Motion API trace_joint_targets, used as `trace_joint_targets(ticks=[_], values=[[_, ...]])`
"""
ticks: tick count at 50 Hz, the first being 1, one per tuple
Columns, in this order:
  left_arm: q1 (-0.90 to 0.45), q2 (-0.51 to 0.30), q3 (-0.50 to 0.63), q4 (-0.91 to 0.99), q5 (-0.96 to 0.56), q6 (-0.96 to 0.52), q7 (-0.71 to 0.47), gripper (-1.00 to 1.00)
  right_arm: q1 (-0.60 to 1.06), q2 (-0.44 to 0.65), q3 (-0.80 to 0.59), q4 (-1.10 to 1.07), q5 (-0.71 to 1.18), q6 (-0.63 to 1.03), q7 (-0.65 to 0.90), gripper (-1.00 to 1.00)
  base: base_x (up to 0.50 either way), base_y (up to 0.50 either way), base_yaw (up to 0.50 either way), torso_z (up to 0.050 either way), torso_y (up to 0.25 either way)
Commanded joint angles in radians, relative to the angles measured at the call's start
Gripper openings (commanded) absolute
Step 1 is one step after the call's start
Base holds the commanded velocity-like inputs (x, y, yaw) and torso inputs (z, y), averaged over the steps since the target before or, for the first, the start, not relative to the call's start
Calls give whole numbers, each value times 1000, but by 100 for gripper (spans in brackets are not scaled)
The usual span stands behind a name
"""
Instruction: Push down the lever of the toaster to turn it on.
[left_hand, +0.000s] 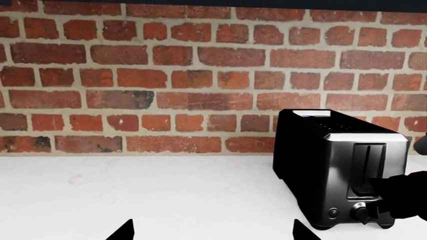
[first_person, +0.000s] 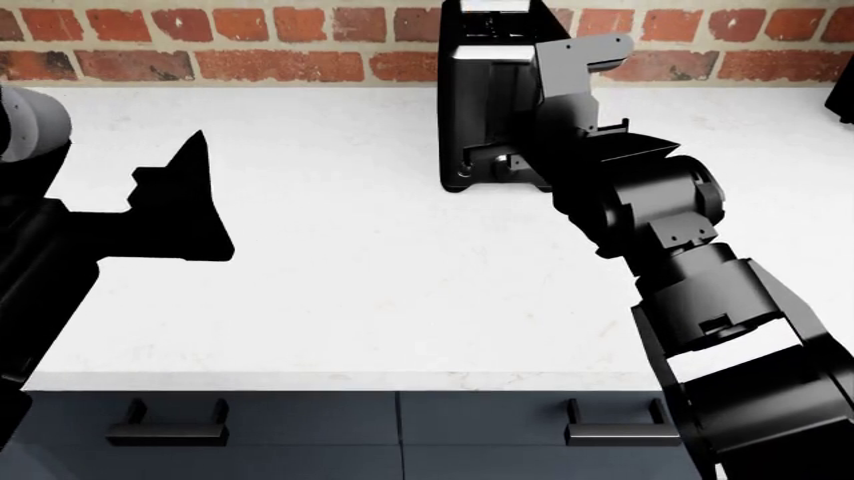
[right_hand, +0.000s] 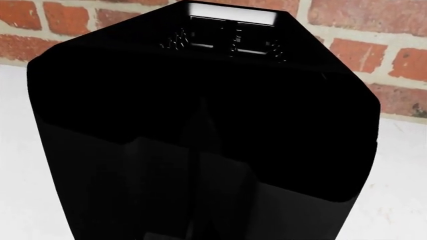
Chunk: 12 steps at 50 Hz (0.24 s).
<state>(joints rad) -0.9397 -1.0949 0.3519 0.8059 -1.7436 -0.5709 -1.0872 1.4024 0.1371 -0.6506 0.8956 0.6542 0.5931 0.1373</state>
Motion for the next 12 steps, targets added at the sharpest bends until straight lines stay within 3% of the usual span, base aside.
trace_joint_targets(ticks=[1,12], values=[[63,-92,-64,34,-39,48,36,100,-30,-5,-34,44,73,29,-15,-100,0,0,0,0,0],[-97,230,143,-121,154,-87,-41,100,-34,-7,-39,34,92,84,-22,-100,0,0,0,-1,0]])
